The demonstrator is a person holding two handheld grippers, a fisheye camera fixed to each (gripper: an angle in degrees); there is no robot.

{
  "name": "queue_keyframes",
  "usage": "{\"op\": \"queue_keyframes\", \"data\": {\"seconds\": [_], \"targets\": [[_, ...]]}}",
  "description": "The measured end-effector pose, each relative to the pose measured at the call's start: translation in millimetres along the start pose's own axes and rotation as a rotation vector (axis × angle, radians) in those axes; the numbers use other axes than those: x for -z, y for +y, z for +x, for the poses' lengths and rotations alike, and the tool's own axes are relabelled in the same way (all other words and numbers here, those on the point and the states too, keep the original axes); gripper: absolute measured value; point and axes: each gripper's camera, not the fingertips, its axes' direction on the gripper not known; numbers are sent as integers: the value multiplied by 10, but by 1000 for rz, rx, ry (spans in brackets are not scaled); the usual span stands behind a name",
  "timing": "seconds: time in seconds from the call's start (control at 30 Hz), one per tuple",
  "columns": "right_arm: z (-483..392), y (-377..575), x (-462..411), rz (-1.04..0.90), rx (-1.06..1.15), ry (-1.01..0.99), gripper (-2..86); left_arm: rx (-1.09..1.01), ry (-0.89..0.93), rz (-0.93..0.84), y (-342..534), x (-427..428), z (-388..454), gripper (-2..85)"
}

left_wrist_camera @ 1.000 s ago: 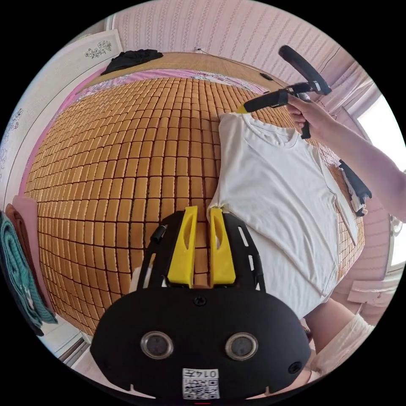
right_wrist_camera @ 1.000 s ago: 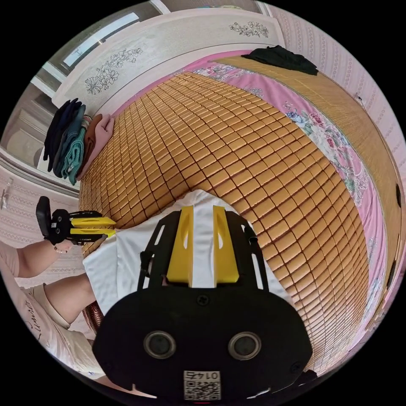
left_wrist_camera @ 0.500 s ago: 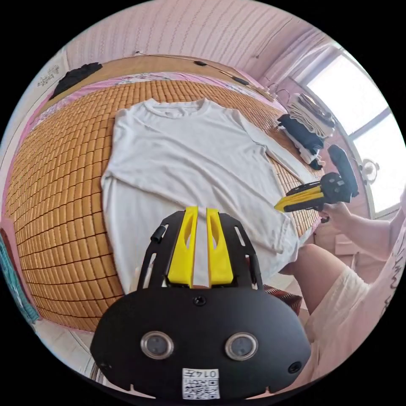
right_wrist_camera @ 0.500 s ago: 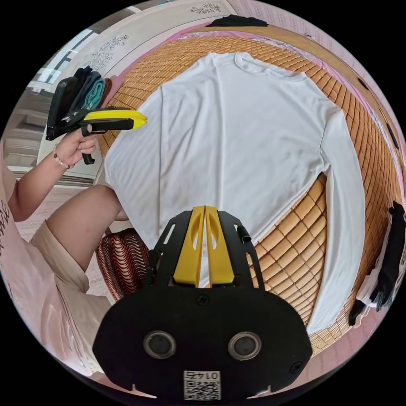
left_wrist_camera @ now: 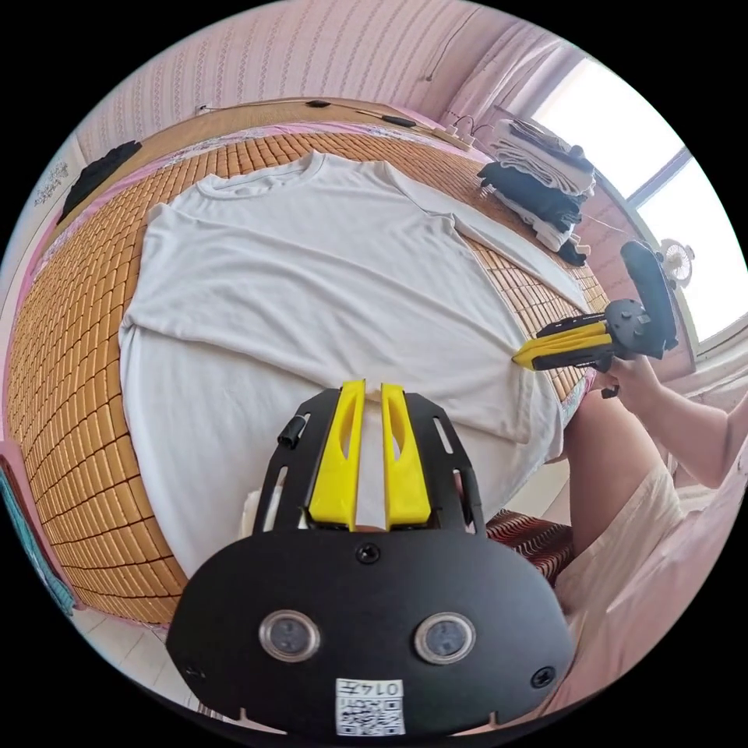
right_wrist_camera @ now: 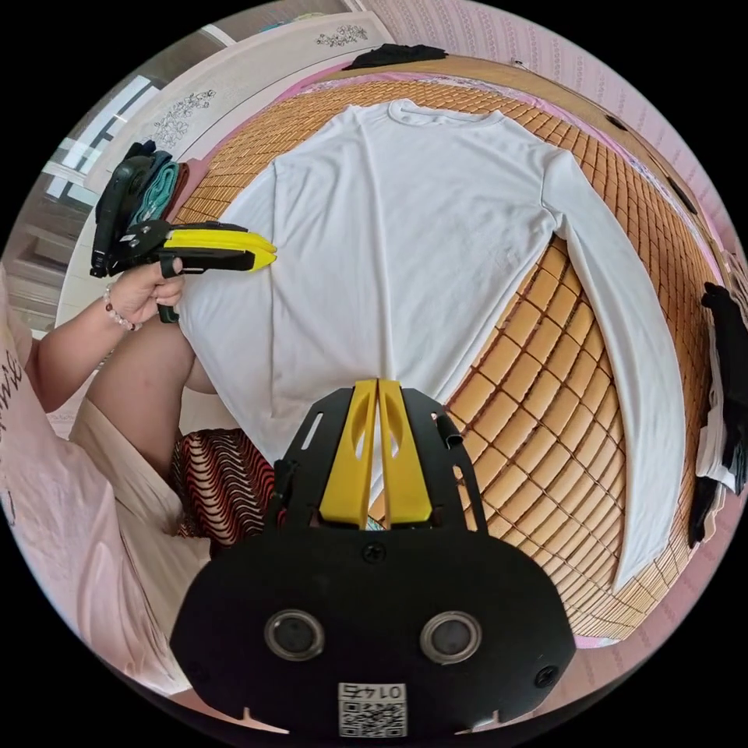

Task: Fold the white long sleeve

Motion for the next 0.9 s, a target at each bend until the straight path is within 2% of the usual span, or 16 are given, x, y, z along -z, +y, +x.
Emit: {"op": "queue_keyframes", "data": {"seconds": [0.03,0.2,0.3,0.4,0.47,0.6,0.77,0.9], "targets": [[-2,121,13,32,-16,-5,0,-25,-28,-33,-1,-78,73,48],[13,765,237,259,-61,-14,8,-47,-59,65,43,18,370,55],[155,1331,480,411,-181,122,37,-101,-78,134,55,235,687,54],[458,1923,719,522,-412,309,76,-194,-76,151,-42,409,1104,55],[769,2405,861,596,-646,426,85,-287,-91,208,-227,528,1501,55],[1086,3004,810,600,-868,549,93,-478,-106,327,-620,519,2156,55],[1314,3622,798,643,-1006,511,124,-644,44,290,-1454,124,3079,69],[1412,3949,772,658,-1088,486,119,-723,37,247,-1956,-205,3643,72]]}}
